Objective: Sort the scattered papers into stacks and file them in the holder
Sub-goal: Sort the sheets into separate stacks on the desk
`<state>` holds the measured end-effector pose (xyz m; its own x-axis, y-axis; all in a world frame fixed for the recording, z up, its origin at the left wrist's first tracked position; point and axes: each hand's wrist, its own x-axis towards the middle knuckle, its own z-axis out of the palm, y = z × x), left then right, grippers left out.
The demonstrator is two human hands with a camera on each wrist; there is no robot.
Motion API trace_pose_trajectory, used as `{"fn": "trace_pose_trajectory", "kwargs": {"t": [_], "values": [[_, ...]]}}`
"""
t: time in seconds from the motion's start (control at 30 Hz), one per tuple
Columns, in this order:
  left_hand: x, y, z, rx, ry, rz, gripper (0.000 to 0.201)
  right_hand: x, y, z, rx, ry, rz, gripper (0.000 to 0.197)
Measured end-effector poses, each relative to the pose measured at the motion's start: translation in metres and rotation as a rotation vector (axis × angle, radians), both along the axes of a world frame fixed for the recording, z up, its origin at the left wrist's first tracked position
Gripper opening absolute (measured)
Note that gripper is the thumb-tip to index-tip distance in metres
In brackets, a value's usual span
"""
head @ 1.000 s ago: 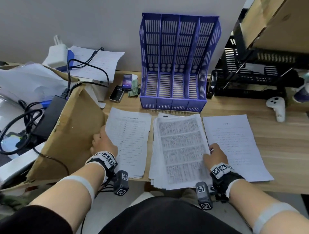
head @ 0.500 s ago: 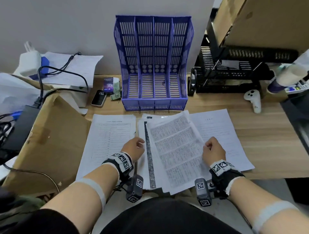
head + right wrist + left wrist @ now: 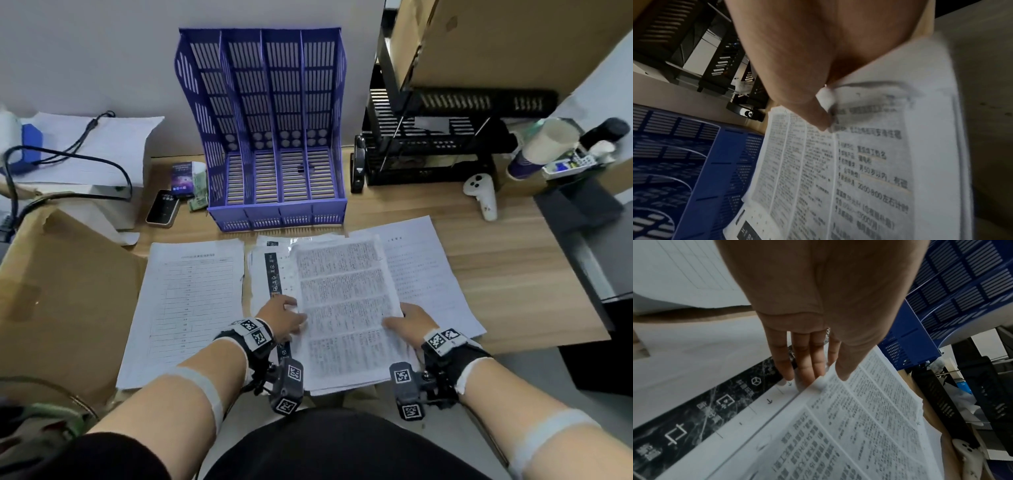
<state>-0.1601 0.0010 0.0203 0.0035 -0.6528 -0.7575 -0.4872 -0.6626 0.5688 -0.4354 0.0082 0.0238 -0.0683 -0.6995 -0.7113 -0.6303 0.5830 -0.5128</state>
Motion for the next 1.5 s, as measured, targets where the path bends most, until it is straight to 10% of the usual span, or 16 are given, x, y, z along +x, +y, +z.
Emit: {"fn": "trace_pose_trajectory", "kwargs": {"t": [0.33, 0.63, 0.9, 1.17, 1.5], "values": [[-0.005, -0.006, -0.003, -0.093, 0.084, 0.143, 0.072, -0.018, -0.003, 0.017, -0.202, -0.162, -0.096, 0.027], [-0.089, -0.033, 0.02, -0.028, 0.447, 0.192, 0.024, -0.072, 0.0, 0.044, -0.295, -0.298, -0.427, 0.013], [-0.187, -0.066, 0.037, -0.039, 0.654, 0.33, 0.021, -0.12, 0.029, 0.041, -0.131, -0.934, -1.058, 0.037], [-0.262, -0.078, 0.053, -0.025, 0.61, -0.004, 0.022, -0.176, 0.031, 0.041, -0.291, -0.259, -1.105, 0.005], [-0.251, -0.085, 0.038, -0.037, 0.466, -0.01, 0.023, -0.243, 0.041, 0.016, -0.318, -0.031, -1.304, 0.012]]}}
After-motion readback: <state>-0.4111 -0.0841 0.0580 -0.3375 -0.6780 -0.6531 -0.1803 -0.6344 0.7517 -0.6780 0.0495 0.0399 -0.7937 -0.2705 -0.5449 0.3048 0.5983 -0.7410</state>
